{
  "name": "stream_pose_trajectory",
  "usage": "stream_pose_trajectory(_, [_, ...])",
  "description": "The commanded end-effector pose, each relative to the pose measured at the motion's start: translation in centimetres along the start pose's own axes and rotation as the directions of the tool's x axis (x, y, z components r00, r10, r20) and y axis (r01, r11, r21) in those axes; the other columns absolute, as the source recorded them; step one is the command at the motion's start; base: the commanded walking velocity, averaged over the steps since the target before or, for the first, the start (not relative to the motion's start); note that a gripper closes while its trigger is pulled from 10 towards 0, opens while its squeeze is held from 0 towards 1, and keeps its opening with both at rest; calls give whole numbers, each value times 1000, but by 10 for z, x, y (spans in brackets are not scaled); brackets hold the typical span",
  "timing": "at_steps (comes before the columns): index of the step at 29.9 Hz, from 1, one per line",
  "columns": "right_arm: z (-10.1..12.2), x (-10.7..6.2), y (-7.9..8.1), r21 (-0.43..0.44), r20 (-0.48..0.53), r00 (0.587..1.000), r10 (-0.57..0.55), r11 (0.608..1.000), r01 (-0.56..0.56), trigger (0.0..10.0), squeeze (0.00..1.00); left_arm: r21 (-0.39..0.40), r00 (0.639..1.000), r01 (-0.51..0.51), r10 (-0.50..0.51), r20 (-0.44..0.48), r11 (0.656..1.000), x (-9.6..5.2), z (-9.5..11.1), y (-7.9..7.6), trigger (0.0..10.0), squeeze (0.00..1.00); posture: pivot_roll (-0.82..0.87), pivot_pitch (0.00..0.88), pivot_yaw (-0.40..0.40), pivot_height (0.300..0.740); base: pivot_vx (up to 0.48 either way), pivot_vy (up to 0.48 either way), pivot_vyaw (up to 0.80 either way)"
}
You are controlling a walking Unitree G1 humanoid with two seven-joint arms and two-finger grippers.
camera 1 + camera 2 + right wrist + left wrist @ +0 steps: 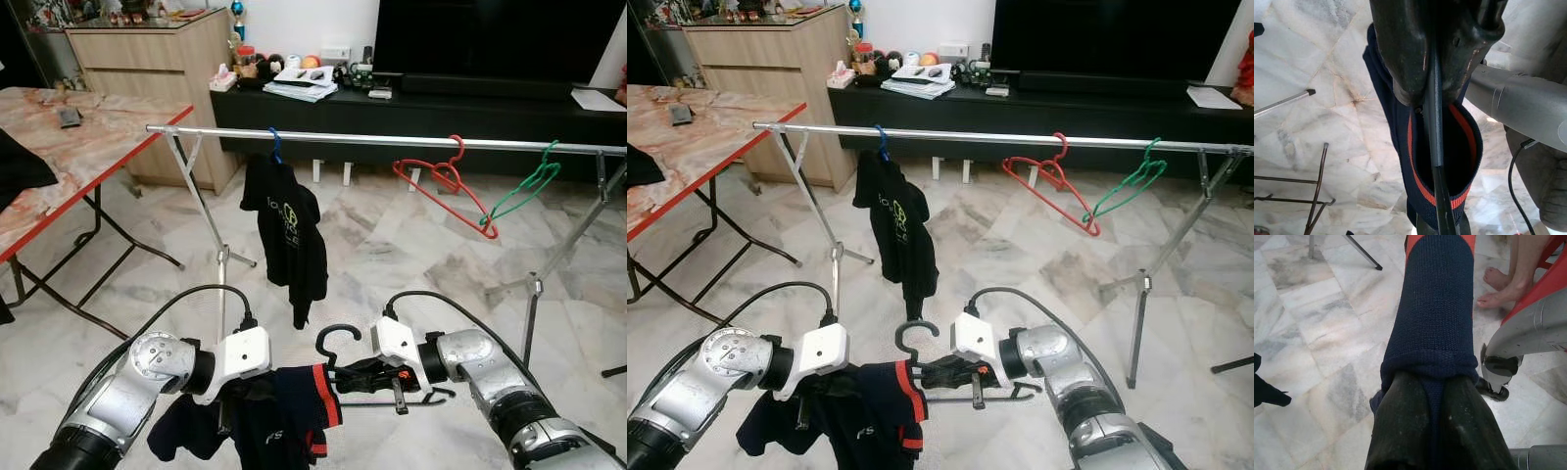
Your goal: Hang hanger
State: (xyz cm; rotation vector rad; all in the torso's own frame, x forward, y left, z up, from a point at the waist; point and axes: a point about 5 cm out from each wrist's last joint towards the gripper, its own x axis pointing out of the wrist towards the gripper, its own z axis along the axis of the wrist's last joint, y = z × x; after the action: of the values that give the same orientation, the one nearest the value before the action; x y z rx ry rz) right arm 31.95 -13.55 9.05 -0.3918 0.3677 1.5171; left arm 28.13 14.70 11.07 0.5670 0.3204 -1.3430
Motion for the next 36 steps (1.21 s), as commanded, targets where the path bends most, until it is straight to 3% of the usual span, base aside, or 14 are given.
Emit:
stream_pose_trajectory(1, [-1,2,1,19,19,1000,-6,1000,6,0,0,42,998,-1,-1,61,999,-3,17,6,10000,0,74,17,37,740,0,0,0])
stream_pose_trajectory(14, [-1,4,2,25,27,1000,8,1000,-8,0,0,60,995,61,-65,70,996,-4,24,7,10000,0,80,25,35,740,0,0,0])
stream_pose_trajectory(15, [-1,4,2,26,28,1000,4,1000,-5,0,0,64,994,75,-79,71,995,-5,25,7,10000,1000,81,27,36,740,0,0,0])
stream_pose_trajectory(24, [-2,5,3,33,36,999,-12,999,11,0,0,66,994,85,-90,65,994,-7,26,10,10000,1000,86,34,36,740,0,0,0])
stream_pose_trajectory(32, [-6,2,-1,56,53,991,-123,991,120,0,0,79,996,66,-70,52,995,-15,28,15,10000,1000,94,38,31,740,0,0,0])
stream_pose_trajectory(36, [-10,3,2,77,52,991,-124,990,120,0,0,82,996,67,-71,46,994,-18,28,16,10000,1000,95,39,32,740,0,0,0])
